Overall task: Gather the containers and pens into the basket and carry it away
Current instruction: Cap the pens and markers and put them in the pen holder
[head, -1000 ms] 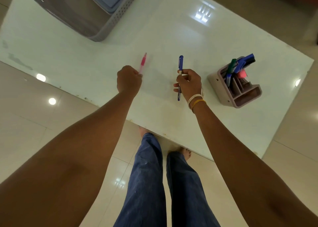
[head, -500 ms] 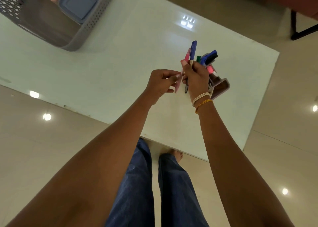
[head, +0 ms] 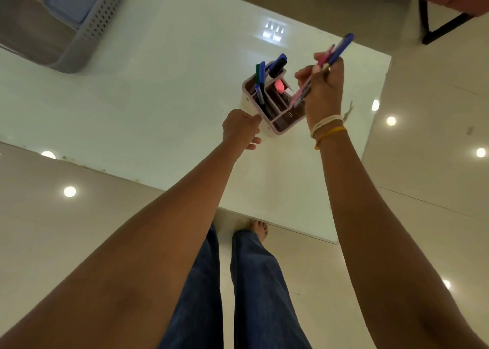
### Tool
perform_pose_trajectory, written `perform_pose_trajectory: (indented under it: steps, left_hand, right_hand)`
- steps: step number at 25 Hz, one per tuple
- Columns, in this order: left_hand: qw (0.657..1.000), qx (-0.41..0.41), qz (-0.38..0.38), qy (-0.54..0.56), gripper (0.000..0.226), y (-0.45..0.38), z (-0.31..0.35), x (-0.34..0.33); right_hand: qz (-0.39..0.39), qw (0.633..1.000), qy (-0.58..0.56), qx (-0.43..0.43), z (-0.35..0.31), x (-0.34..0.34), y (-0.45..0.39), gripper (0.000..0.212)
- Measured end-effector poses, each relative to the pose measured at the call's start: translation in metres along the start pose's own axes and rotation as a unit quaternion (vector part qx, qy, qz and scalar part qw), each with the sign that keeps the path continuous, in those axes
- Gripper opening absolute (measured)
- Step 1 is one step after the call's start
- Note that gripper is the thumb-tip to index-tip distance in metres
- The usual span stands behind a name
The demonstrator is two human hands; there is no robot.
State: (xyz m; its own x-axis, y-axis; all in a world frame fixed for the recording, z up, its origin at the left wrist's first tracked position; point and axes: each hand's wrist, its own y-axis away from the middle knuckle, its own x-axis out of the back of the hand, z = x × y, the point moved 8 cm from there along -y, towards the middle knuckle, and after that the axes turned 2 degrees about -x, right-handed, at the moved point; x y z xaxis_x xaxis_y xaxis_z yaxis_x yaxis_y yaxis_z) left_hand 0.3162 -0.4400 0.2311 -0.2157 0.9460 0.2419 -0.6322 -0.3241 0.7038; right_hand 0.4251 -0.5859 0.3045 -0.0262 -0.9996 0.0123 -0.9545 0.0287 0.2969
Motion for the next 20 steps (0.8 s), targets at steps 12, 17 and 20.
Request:
perform_pose_trajectory:
  steps: [12, 17, 20]
  left_hand:
    - [1.0, 0.002, -0.027, 0.01, 0.021, -0.004, -0.004, -0.009]
    - [0.999, -0.006, -0.034, 0.003, 0.029, -0.005, 0.002, -0.004]
    - [1.0, -0.006, -0.026, 0.014, 0.029, -0.007, 0.004, 0.005]
  right_hand:
    - [-0.116, 0.959, 0.258, -0.01, 0.035, -0.035, -0.009, 0.017]
    - [-0.127, 0.947, 0.295, -0.013, 0.032, -0.033, -0.011, 0.05]
    - [-0.129, 0.936, 0.327, 0.016, 0.027, -0.043, -0.007, 0.062]
